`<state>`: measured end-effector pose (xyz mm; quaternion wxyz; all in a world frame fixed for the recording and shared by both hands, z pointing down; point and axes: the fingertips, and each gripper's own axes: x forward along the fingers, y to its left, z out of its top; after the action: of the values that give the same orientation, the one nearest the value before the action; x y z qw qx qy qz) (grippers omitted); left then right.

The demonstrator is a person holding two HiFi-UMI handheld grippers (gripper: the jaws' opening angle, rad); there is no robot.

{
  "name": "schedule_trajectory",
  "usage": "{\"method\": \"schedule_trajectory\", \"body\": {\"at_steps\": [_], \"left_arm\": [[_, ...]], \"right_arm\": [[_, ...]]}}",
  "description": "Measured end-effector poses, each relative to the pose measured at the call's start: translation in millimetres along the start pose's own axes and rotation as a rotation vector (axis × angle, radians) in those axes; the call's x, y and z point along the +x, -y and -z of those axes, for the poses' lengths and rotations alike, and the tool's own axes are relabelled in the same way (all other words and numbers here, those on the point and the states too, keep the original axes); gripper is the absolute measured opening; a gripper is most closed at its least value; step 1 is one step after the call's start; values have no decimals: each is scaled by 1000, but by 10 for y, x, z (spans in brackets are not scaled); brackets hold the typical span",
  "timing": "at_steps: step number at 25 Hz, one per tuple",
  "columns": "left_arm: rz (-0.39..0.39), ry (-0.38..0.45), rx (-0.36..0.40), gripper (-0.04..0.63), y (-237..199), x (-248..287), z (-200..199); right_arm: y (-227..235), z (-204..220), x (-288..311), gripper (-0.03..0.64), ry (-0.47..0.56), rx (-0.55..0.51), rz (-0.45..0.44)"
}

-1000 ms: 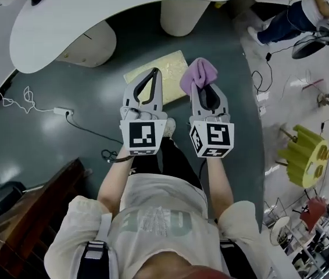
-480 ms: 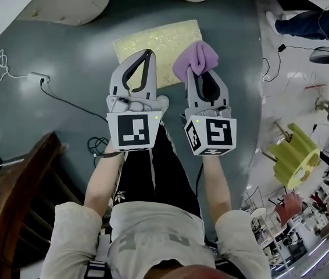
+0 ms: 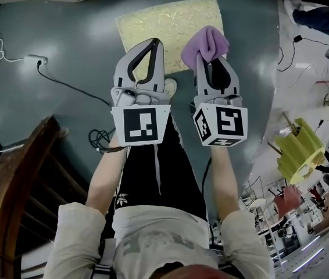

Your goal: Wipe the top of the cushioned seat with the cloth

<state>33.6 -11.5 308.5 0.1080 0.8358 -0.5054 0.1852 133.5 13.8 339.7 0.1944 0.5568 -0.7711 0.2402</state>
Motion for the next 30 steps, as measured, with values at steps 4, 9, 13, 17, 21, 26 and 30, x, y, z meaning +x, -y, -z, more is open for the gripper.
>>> {"method": "schedule_trajectory", "body": {"at_steps": [4, 9, 13, 17, 21, 26, 30], "left_arm": [[3, -1, 1, 6, -15, 17, -38], [5, 2, 1, 6, -37, 70, -65], [-2, 2, -3, 6, -38, 101, -43], [-17, -4, -5, 6, -101, 85, -3], [-52, -15, -19, 6, -273, 51, 67], [-117, -31, -50, 6, -628, -27, 202], [-177, -52, -86, 6, -896, -94, 388]], "right_arm": [[-51, -35, 5, 87, 3, 1, -7], [-59, -57, 56, 87, 7, 0, -8], [-27, -38, 98, 87, 1, -2, -12], [-83, -58, 210, 87, -16, -19, -40], [-290, -78, 483, 87, -55, -55, -109], [-732, 13, 960, 87, -129, -90, -235], [-1053, 271, 1361, 87, -220, -82, -329]]}}
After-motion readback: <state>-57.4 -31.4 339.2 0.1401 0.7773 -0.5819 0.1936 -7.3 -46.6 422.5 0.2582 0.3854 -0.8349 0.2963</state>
